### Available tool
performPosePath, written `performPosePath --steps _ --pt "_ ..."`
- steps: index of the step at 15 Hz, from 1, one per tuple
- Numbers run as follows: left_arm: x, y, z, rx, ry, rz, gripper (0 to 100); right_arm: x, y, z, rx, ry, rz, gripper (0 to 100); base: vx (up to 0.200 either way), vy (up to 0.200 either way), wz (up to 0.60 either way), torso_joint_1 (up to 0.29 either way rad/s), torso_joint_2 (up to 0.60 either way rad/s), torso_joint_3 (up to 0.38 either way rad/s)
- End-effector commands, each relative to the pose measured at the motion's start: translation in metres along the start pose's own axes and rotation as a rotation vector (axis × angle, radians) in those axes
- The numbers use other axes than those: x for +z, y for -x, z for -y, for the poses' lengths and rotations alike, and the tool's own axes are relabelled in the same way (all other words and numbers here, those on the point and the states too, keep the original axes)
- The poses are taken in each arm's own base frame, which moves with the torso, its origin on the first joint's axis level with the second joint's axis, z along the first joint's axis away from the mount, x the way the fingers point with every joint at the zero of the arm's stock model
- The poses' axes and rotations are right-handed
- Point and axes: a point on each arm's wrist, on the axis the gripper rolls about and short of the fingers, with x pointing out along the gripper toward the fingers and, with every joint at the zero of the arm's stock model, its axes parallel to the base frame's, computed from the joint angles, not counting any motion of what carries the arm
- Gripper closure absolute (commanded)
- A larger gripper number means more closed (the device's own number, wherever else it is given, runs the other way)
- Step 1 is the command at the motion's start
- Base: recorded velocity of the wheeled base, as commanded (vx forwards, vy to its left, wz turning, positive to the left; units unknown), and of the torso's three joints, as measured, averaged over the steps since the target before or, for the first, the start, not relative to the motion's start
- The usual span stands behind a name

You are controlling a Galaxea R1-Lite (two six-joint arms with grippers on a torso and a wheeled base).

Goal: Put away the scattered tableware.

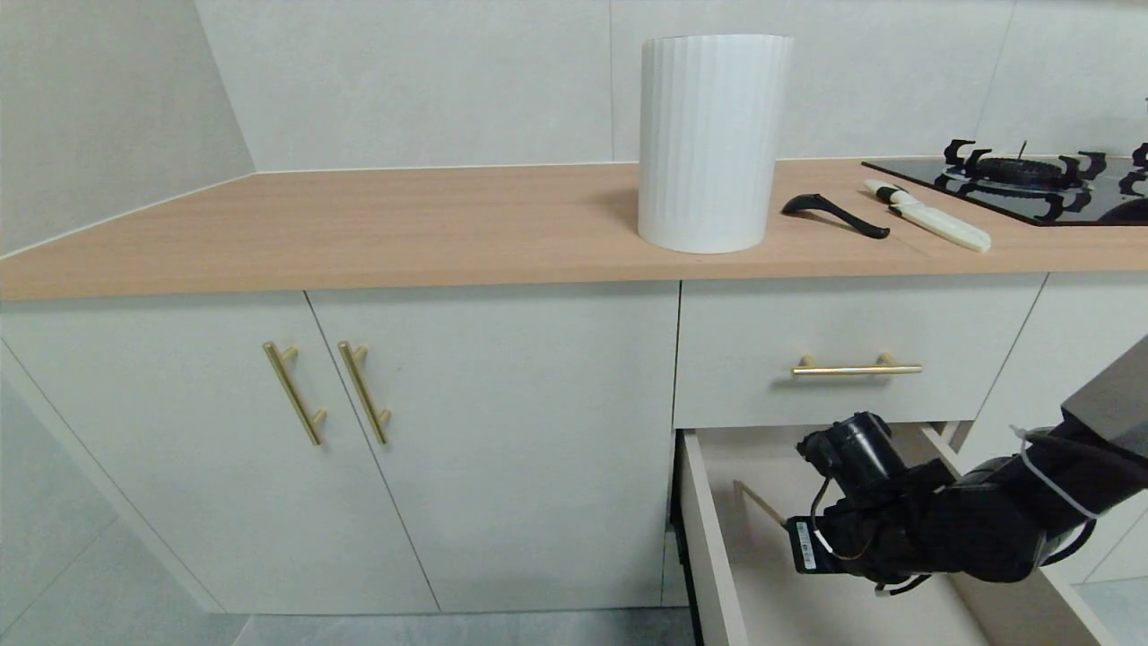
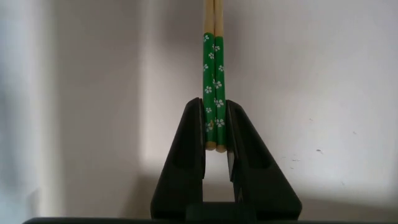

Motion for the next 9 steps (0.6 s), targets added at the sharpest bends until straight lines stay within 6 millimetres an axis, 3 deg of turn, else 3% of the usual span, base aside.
performPosePath --steps 1,9 --pt "0.000 0.000 0.000 0.001 0.000 -0.001 0 -0.012 -0.029 0.002 -0.033 0.007 -0.058 100 0.000 0.000 0.00 0.000 0.00 0.000" --pt "0.000 0.000 0.000 0.001 0.000 -0.001 0 -0.034 -0.068 0.004 -0.083 0.040 -0.167 100 0.000 0.000 0.00 0.000 0.00 0.000"
